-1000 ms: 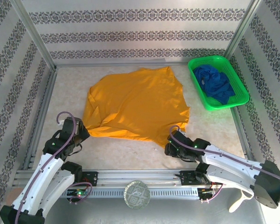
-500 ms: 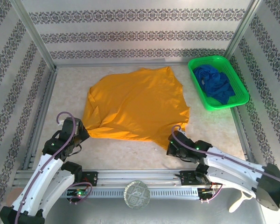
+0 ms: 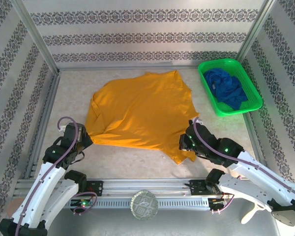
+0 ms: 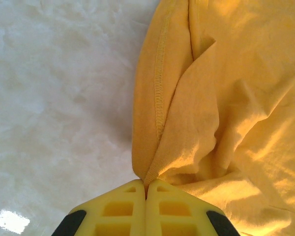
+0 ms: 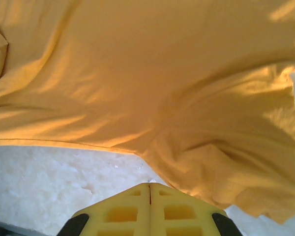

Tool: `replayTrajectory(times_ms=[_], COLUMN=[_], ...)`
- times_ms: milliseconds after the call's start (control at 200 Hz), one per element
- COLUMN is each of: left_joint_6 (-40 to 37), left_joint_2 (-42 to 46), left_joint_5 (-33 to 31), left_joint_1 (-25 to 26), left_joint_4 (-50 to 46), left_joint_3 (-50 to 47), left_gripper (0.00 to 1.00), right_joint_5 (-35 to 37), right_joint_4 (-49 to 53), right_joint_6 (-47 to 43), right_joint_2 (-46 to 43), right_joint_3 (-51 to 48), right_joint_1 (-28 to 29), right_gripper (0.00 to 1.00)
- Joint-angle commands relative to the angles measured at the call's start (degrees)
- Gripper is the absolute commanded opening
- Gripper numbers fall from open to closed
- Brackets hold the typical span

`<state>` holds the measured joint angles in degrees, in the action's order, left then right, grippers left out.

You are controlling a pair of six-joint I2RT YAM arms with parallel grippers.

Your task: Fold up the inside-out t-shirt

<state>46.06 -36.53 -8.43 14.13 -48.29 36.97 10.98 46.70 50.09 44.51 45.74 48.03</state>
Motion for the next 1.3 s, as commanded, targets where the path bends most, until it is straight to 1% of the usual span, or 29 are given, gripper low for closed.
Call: replayTrajectory(times_ms=[0, 60, 80, 105, 150, 235, 290, 365, 440, 550, 689, 789, 894, 1049, 1129, 1169, 1214, 1249, 1294], left_joint_6=[-1.6, -1.7, -1.7, -1.7, -1.7, -1.7, -1.9, -2.3, -2.4, -2.3, -1.9, -1.9, -2.0, -2.0, -1.9, -1.9, -1.9, -1.9, -1.8], left_joint_2=[-1.5, -1.8, -1.7, -1.7, -1.7, -2.0, -2.2, -2.6, -2.6, -2.6, -2.7, -2.6, -2.6, -2.2, -2.3, -2.3, -2.3, -2.3, -2.3], left_joint_5=[-1.4, -1.4, -1.4, -1.2, -1.0, -0.2, 0.1, 0.4, 0.4, 0.6, 1.1, 1.2, 1.4, 1.6, 1.7, 1.9, 2.0, 2.1, 2.2], left_joint_1=[-0.8, -1.0, -1.1, -1.3, -1.5, -1.8, -1.9, -2.2, -2.2, -2.3, -2.4, -2.4, -2.4, -2.5, -2.5, -2.5, -2.5, -2.6, -2.6], left_joint_4=[0.4, 0.6, 0.8, 1.1, 1.5, 2.1, 2.4, 2.3, 2.4, 2.7, 3.2, 3.0, 2.9, 2.7, 2.8, 2.8, 2.9, 2.9, 3.0], left_joint_3=[1.7, 1.4, 1.3, 1.2, 1.2, 1.3, 1.4, 1.9, 1.9, 1.7, 1.2, 1.1, 1.1, 1.0, 1.0, 1.0, 1.1, 1.1, 1.0], left_gripper=[0.0, 0.0, 0.0, 0.0, 0.0, 0.0, 0.0, 0.0, 0.0, 0.0, 0.0, 0.0, 0.0, 0.0, 0.0, 0.0, 0.0, 0.0, 0.0], right_joint_5=[1.3, 1.8, 1.9, 1.9, 1.8, 2.5, 2.2, 0.1, -1.1, -1.2, -1.6, -1.6, -1.3, -2.1, -3.2, -3.9, -4.4, -4.7, -4.7], right_joint_4=[2.5, 2.7, 2.7, 2.6, 2.3, 2.3, 1.7, 0.2, -0.7, -1.2, -3.2, -5.6, -7.9, -11.3, -12.8, -13.7, -15.0, -15.8, -16.1], right_joint_6=[-4.2, -3.2, -2.7, -2.0, -1.2, 0.3, 0.7, 0.9, 1.4, 2.4, 3.0, 2.7, 2.5, 1.6, 1.4, 1.6, 1.8, 2.0, 2.3], right_joint_2=[2.7, 3.3, 3.3, 3.1, 2.9, 2.5, 2.3, 2.3, 2.5, 3.8, 7.0, 10.7, 14.8, 20.4, 23.4, 24.6, 25.8, 26.5, 26.9], right_joint_3=[-0.7, -3.8, -5.0, -6.6, -9.3, -13.2, -15.4, -16.7, -17.2, -16.7, -15.7, -15.2, -14.7, -14.7, -15.2, -15.8, -16.7, -17.3, -17.9], right_joint_1=[-1.3, -1.5, -1.6, -1.7, -1.9, -2.0, -2.0, -1.8, 0.0, 3.8, 7.9, 9.4, 9.6, 9.7, 9.7, 9.7, 9.7, 9.8, 9.8], right_gripper=[0.01, 0.33, 0.4, 0.48, 0.55, 0.59, 0.59, 0.48, 0.47, 0.41, 0.42, 0.48, 0.54, 0.54, 0.53, 0.51, 0.46, 0.4, 0.29])
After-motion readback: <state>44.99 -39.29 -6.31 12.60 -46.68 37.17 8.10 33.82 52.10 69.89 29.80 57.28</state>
